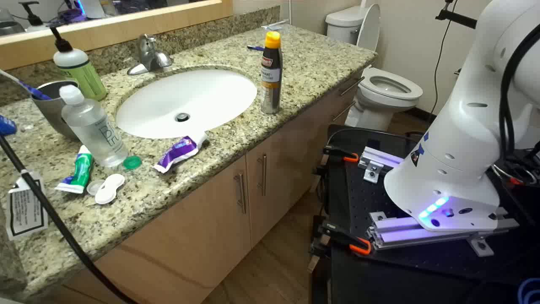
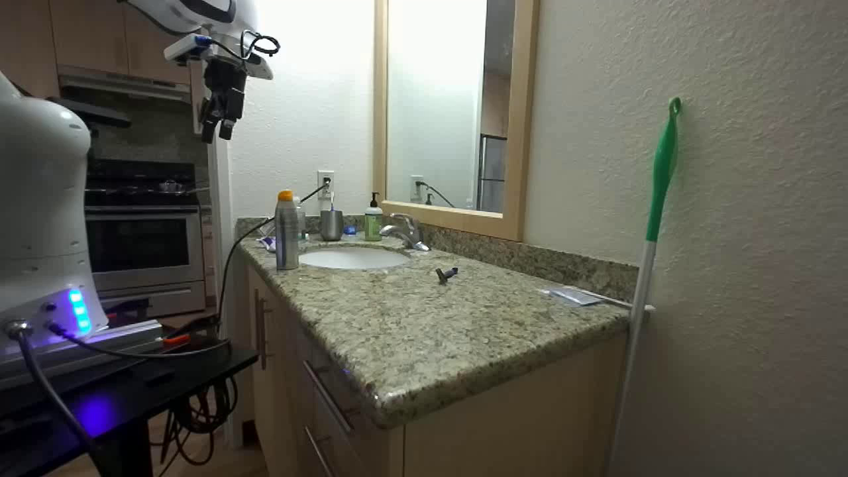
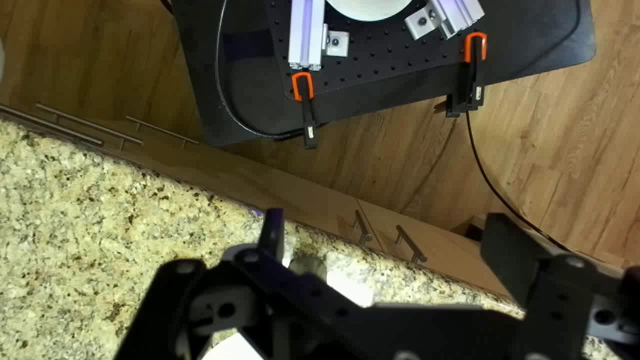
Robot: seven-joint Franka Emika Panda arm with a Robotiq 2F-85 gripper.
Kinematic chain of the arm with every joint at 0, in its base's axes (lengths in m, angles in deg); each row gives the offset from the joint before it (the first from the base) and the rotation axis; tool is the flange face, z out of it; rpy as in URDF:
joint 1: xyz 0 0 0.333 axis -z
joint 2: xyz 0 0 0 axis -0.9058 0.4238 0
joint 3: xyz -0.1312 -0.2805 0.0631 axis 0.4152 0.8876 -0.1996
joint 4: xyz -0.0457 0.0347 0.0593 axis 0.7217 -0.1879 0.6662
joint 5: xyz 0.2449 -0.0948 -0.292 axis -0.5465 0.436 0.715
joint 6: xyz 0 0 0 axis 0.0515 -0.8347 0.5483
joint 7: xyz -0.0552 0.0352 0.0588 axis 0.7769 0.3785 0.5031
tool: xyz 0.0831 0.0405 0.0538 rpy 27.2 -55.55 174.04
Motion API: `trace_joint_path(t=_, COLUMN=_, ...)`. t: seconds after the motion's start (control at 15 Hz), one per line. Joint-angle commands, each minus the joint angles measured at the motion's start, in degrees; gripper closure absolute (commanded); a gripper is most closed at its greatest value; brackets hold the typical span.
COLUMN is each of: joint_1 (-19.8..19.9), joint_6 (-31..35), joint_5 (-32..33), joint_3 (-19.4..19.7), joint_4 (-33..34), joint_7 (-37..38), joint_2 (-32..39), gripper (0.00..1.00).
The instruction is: Open the tap
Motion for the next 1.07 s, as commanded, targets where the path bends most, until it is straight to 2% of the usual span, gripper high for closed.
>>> trace_joint_path(t=0.0, joint_1=0.0, joint_6=-0.1, joint_5=0.0, joint_3=0.0, joint_4=0.1, joint_7=0.0, joint_2=0.0, gripper=0.00)
trace_joint_path(t=0.07, joint_1=0.6, joint_6=3.0, joint_5=-0.9, joint_3=0.1, joint_4=0.6, joint_7=2.5, joint_2=1.6, gripper=0.00)
trace_joint_path(t=0.13, joint_1=0.9, joint_6=9.6, joint_5=-1.4, joint_3=0.4, joint_4=1.1, joint_7=4.4, joint_2=3.2, gripper=0.00)
trace_joint_path(t=0.4, joint_1=2.0, joint_6=31.3, joint_5=2.2, joint_3=0.9, joint_4=6.5, joint_7=5.7, joint_2=13.3, gripper=0.00)
trace_joint_path(t=0.6, joint_1=5.0, joint_6=47.1, joint_5=4.7, joint_3=0.8, joint_4=10.7, joint_7=11.0, joint_2=22.9, gripper=0.00)
trace_joint_path(t=0.67, joint_1=5.8, joint_6=47.0, joint_5=4.2, joint_3=0.0, joint_4=11.8, joint_7=14.6, joint_2=24.3, gripper=0.00)
trace_joint_path(t=0.73, joint_1=4.5, joint_6=45.2, joint_5=3.3, joint_3=0.6, joint_4=8.0, joint_7=10.3, joint_2=18.9, gripper=0.00)
trace_joint_path(t=0.93, joint_1=4.6, joint_6=45.7, joint_5=3.3, joint_3=0.7, joint_4=9.2, joint_7=10.8, joint_2=21.4, gripper=0.00)
trace_joint_path(t=1.0, joint_1=5.2, joint_6=46.6, joint_5=5.3, joint_3=-0.2, joint_4=8.4, joint_7=11.9, joint_2=21.7, gripper=0.00)
